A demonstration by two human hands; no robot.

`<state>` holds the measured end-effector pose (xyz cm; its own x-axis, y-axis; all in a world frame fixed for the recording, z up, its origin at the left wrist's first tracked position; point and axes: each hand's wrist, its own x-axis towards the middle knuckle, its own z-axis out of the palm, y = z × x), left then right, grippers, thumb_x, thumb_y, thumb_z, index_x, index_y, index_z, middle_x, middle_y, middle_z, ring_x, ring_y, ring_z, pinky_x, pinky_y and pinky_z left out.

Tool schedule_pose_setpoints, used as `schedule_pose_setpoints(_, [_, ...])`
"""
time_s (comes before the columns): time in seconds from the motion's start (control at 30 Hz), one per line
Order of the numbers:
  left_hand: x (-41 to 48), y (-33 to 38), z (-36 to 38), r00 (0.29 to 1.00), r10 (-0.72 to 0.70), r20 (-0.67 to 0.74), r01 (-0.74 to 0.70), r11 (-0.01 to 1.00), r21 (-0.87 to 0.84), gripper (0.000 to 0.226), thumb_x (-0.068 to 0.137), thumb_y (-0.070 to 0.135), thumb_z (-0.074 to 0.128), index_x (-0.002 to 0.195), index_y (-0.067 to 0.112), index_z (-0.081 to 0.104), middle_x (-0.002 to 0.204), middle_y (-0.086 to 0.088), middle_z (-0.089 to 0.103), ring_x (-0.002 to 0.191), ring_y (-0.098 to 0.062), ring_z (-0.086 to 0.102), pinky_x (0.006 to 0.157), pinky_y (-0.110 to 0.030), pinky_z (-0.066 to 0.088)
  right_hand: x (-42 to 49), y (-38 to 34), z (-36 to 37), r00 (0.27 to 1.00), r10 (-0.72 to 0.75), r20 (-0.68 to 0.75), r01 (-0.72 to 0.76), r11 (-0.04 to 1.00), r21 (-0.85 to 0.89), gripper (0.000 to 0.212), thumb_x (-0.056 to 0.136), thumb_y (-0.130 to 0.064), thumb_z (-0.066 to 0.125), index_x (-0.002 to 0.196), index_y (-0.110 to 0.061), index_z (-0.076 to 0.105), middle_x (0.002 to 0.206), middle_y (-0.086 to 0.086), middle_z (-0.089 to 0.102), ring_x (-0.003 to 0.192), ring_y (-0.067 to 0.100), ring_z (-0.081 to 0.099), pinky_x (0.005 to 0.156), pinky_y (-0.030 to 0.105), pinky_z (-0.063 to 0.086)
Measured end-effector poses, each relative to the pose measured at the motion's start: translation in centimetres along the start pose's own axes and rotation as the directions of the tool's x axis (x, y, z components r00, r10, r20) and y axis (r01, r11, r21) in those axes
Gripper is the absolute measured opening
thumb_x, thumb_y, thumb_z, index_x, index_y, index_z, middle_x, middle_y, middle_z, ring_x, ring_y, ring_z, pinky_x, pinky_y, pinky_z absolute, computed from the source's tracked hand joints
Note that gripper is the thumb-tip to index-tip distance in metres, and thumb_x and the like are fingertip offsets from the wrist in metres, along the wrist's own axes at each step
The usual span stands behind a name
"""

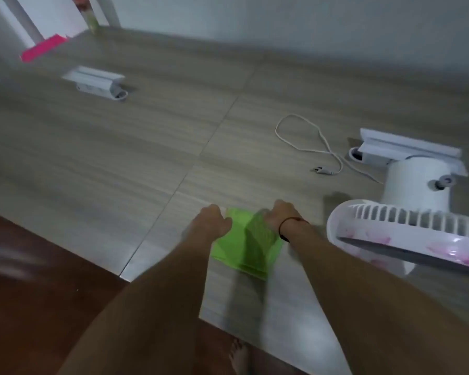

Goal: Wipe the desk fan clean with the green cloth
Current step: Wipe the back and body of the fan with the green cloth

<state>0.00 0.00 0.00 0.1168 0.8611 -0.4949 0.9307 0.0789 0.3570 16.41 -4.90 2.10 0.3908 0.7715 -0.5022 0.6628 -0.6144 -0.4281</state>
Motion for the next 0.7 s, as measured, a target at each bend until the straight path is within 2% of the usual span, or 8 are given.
schedule_pose_setpoints(0.13, [0.7, -0.5, 1.7, 1.000, 0.006, -0.030, -0.006, 1.000, 0.015, 0.054, 0.085, 0.041, 0.058, 0.122, 0.003, 0.051, 0.127, -0.019, 0.055, 0.116, -0.037, 0.055, 0.097, -0.044, 0.048, 0.8, 2.3, 1.9, 0.979, 0.205, -0.010, -0.205, 0.978, 0.031, 0.056, 0.083, -0.038, 0.064, 0.127, -0.004, 0.054, 0.133, 0.016, 0.058, 0.122, 0.032, 0.056, 0.097, 0.036, 0.048])
schedule_pose_setpoints(0.3, [1.8, -0.1, 3.3, 0.998, -0.045, -0.038, 0.039, 0.989, -0.141, 0.069, 0.078, 0.046, 0.068, 0.122, -0.002, 0.045, 0.122, -0.020, 0.057, 0.112, -0.036, 0.058, 0.093, -0.046, 0.052, 1.1, 2.5, 3.6, 0.963, 0.271, 0.009, -0.270, 0.954, 0.129, 0.078, 0.076, -0.038, 0.075, 0.135, -0.004, 0.038, 0.138, 0.014, 0.052, 0.128, 0.032, 0.051, 0.100, 0.037, 0.046])
schedule_pose_setpoints(0.37, [1.8, 0.2, 3.9, 0.999, -0.052, 0.006, 0.053, 0.985, -0.167, 0.073, 0.079, 0.047, 0.068, 0.127, -0.002, 0.042, 0.128, -0.021, 0.054, 0.117, -0.037, 0.056, 0.098, -0.047, 0.049, 1.6, 1.9, 4.3, 0.967, 0.246, 0.058, -0.252, 0.957, 0.142, 0.071, 0.078, -0.031, 0.074, 0.134, -0.004, 0.041, 0.137, 0.014, 0.053, 0.127, 0.032, 0.052, 0.099, 0.037, 0.047])
schedule_pose_setpoints(0.47, [1.3, 0.8, 4.4, 0.995, 0.002, 0.102, 0.005, 0.997, -0.072, 0.064, 0.091, 0.040, 0.056, 0.137, -0.001, 0.039, 0.137, -0.021, 0.050, 0.127, -0.037, 0.049, 0.107, -0.042, 0.041, 1.8, 1.6, 5.4, 0.977, 0.167, 0.132, -0.186, 0.972, 0.145, 0.045, 0.082, -0.028, 0.064, 0.122, -0.007, 0.059, 0.126, 0.014, 0.063, 0.114, 0.033, 0.061, 0.093, 0.037, 0.051])
schedule_pose_setpoints(0.57, [1.1, 0.5, 4.1, 0.993, 0.024, 0.113, -0.014, 0.996, -0.085, 0.060, 0.093, 0.037, 0.049, 0.139, 0.001, 0.039, 0.137, -0.021, 0.051, 0.126, -0.037, 0.050, 0.107, -0.041, 0.041, 2.0, 1.5, 5.6, 0.984, 0.056, 0.172, -0.092, 0.974, 0.209, 0.038, 0.086, -0.031, 0.058, 0.118, -0.011, 0.063, 0.119, 0.011, 0.066, 0.111, 0.031, 0.062, 0.088, 0.032, 0.049])
schedule_pose_setpoints(0.63, [0.6, 0.5, 3.0, 0.997, 0.041, 0.066, -0.028, 0.983, -0.180, 0.054, 0.092, 0.038, 0.049, 0.133, 0.003, 0.047, 0.132, -0.020, 0.056, 0.121, -0.037, 0.054, 0.104, -0.042, 0.044, 1.8, 1.0, 4.8, 0.988, -0.024, 0.151, -0.025, 0.948, 0.318, 0.039, 0.086, -0.032, 0.057, 0.121, -0.015, 0.059, 0.118, 0.009, 0.065, 0.112, 0.029, 0.062, 0.091, 0.031, 0.049])
schedule_pose_setpoints(0.7, [-0.3, 1.3, 1.2, 0.997, 0.059, -0.040, -0.068, 0.952, -0.299, 0.045, 0.095, 0.032, 0.048, 0.126, -0.001, 0.054, 0.126, -0.024, 0.060, 0.116, -0.037, 0.057, 0.099, -0.040, 0.046, 0.8, -0.1, 2.9, 0.997, -0.049, 0.067, 0.014, 0.899, 0.438, 0.039, 0.089, -0.027, 0.056, 0.125, -0.012, 0.052, 0.121, 0.009, 0.061, 0.115, 0.028, 0.059, 0.097, 0.033, 0.046])
